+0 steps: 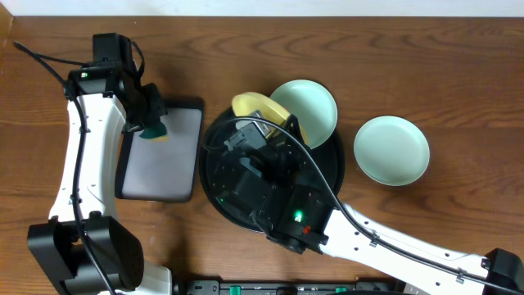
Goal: Clean dirty plates on tray and stack at the side
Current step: 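Lift the yellow plate with right gripper and stack it on the right plate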
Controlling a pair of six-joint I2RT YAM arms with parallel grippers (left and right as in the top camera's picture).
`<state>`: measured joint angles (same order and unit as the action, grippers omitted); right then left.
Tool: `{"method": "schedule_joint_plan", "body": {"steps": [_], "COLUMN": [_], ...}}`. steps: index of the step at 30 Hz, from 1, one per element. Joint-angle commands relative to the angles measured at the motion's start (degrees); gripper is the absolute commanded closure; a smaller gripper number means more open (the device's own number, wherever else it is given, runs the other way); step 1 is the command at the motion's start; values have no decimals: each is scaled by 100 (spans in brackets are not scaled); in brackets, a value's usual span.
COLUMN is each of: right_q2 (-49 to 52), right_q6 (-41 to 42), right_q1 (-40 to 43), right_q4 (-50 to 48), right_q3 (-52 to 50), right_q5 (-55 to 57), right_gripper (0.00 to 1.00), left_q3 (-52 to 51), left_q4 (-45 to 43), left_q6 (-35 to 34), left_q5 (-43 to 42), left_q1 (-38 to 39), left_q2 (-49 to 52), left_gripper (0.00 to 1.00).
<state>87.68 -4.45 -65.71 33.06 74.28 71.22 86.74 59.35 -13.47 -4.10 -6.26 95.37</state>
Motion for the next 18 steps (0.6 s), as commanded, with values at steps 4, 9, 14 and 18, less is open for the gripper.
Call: {"method": "schedule_joint_plan", "body": {"steps": [4, 9, 14, 18], "right_q2": [-109, -210, -632, -903], "right_q6": [1919, 2437, 2409, 2413], "right_q1": [369, 1379, 2994, 4542], "right_q4": [1200, 1377, 1456, 1954], "right_q3": [103, 105, 105, 105], "right_q5": [-1919, -4535, -6747, -7455], "right_gripper": [99, 99, 99, 99], "left_q3": [81, 81, 81, 81], "left_q4": [0, 0, 39, 46], "left_q6": [72, 72, 72, 72], "left_q5": [70, 70, 70, 70], "left_q1": [-4, -4, -4, -4], "left_q2": [-92, -92, -92, -92], "left_gripper": [92, 92, 92, 92]}}
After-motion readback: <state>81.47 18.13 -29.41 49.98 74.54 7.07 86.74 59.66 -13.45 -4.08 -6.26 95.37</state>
